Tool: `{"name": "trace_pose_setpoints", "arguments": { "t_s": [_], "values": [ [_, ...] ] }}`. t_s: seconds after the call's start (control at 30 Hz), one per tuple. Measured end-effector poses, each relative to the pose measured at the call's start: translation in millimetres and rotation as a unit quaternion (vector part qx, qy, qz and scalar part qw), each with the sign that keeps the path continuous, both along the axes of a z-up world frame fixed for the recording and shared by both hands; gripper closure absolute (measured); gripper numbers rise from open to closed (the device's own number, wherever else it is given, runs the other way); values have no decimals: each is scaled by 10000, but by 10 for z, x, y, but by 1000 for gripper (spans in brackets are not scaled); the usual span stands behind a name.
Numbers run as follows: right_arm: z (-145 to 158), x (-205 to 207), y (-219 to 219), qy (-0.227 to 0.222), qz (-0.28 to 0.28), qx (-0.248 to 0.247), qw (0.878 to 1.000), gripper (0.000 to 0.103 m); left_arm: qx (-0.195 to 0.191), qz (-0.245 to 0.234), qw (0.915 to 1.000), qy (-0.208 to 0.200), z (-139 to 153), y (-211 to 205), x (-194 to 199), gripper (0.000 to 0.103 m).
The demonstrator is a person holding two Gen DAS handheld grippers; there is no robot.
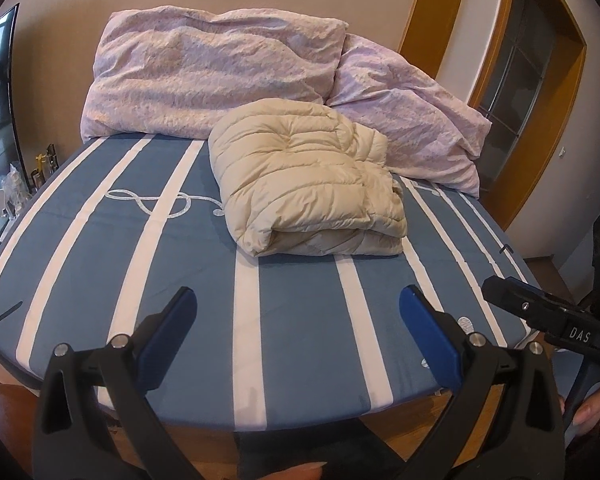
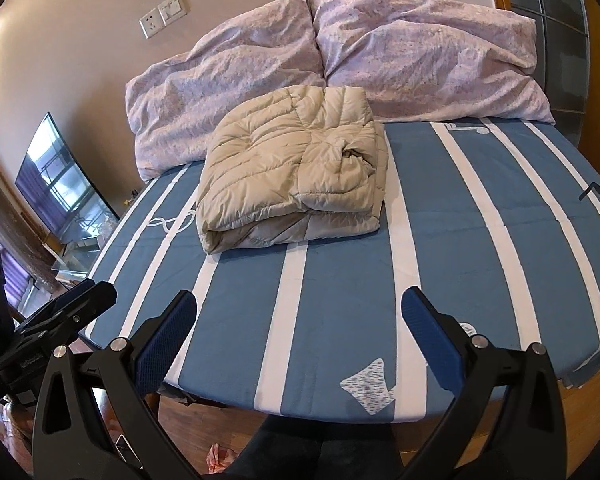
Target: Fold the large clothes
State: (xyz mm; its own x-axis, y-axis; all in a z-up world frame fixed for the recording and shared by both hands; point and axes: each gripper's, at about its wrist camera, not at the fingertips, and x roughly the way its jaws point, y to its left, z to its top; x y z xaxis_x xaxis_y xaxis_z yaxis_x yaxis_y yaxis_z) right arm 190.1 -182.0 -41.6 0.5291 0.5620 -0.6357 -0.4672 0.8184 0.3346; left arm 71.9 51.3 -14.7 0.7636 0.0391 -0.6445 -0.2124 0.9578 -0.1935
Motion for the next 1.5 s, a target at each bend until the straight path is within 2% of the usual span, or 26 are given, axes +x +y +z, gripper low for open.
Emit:
{"name": "trace_pose_setpoints", "arguments": {
  "t_s": [0.7,1.5],
  "values": [
    [-45,57,29,132,36,31,9999,1,-149,-32,9999,61,-59,29,81,2],
    [-121,104,89,227,106,44,9997,1,-128,-42,9999,42,-76,36,124,2]
  ]
}}
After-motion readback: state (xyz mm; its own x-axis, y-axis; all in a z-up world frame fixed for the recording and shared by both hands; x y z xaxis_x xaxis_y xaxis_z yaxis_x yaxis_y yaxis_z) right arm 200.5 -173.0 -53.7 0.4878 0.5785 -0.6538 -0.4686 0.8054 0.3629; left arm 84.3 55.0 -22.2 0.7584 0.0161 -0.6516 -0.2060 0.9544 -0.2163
